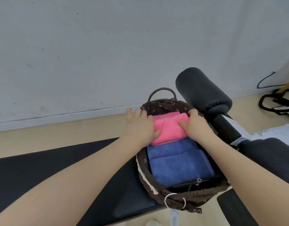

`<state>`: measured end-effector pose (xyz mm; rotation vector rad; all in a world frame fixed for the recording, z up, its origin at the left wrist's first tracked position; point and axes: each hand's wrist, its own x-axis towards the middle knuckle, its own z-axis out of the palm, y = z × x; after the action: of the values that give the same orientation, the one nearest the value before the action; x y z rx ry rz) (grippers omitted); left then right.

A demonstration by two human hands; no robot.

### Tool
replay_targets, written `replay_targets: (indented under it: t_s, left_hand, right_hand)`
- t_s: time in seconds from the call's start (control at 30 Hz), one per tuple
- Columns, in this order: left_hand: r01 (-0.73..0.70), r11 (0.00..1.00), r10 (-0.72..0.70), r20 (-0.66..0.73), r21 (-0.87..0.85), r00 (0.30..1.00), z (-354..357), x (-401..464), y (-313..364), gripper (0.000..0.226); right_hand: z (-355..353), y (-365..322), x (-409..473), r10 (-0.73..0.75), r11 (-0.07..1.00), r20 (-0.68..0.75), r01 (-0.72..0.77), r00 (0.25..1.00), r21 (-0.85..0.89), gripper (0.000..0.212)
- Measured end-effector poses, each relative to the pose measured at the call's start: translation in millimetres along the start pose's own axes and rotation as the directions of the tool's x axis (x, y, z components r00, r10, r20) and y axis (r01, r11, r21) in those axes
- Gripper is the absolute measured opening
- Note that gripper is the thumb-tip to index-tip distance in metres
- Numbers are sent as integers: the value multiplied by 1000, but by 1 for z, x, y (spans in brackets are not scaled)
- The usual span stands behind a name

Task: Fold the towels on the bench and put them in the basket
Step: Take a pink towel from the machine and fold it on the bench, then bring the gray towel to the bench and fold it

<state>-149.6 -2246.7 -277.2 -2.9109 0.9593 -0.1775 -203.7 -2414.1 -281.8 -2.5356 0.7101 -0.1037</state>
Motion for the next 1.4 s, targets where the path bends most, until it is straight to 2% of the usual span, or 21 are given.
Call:
replay_targets:
  t_s: [0.03,0.07,0.1,0.13,0.17,0.2,0.23,0.33,0.43,0.5,0.57,0.63,0.7,0.87,0.93,1.0,1.17,1.27,1.4]
  left_hand:
    - [-43,998,48,-135,39,990,-1,-1,0,44]
    - [-130,989,143,-207,72,968,-4,-2,2,38]
    - [-217,969,240,-256,117,936,-6,-3,3,31]
    - [-280,953,298,-183,116,937,-7,-5,4,23]
    - [-286,956,293,-129,68,947,-6,-7,6,22]
    - [-246,969,246,-31,9,969,-2,-8,6,30]
    - [-195,980,196,41,-28,980,-2,-13,6,38]
    - [-167,984,174,140,-59,975,2,-25,6,53]
    - [-181,982,188,318,-51,929,-10,-33,6,61]
    - [-183,981,196,384,-70,902,-23,-40,5,65]
    - [-170,974,211,332,-148,920,-37,-57,-1,62]
    - [-166,963,202,161,-212,966,-48,-87,-17,54]
    - [-144,959,165,67,-243,984,-59,-125,-43,48]
    - [194,948,-129,252,-254,959,-73,-221,-116,38]
    - [336,903,-260,282,-267,923,-70,-257,-146,41]
    - [446,843,-363,294,-301,885,-63,-290,-175,43]
    - [636,669,-573,279,-384,771,-43,-364,-253,40]
    - [668,563,-669,206,-486,714,-23,-400,-305,39]
    - [673,432,-777,131,-600,616,-3,-448,-381,31]
  right_hand:
    - [2,0,-2,-142,979,-137,119,980,-164,40]
    - [2,0,-5,-353,898,-258,248,899,-362,32]
    - [2,0,-6,-537,785,-267,358,800,-506,24]
    - [2,3,-6,-675,659,-184,471,714,-586,18]
    - [3,9,-5,-734,584,-87,560,674,-588,20]
    - [4,12,-7,-720,581,18,616,694,-532,27]
    - [5,16,-9,-668,631,82,622,739,-464,38]
    - [4,23,-22,-457,761,245,518,855,-390,58]
    - [-6,9,-32,-273,811,389,428,880,-399,58]
    - [-16,-10,-43,-221,812,389,390,894,-434,53]
    - [-23,-30,-58,-231,826,329,363,916,-432,51]
    - [-26,-51,-79,-297,835,255,380,920,-399,47]
    - [-22,-77,-102,-405,816,212,457,889,-355,43]
    - [14,-166,-177,-681,665,234,720,694,-198,32]
    - [33,-198,-213,-746,580,282,797,603,-170,30]
    - [52,-223,-241,-764,538,344,833,546,-128,29]
    - [100,-279,-273,-724,542,474,838,502,-59,34]
    - [146,-322,-287,-701,571,504,820,505,-27,42]
    - [221,-399,-313,-699,538,558,843,447,-1,40]
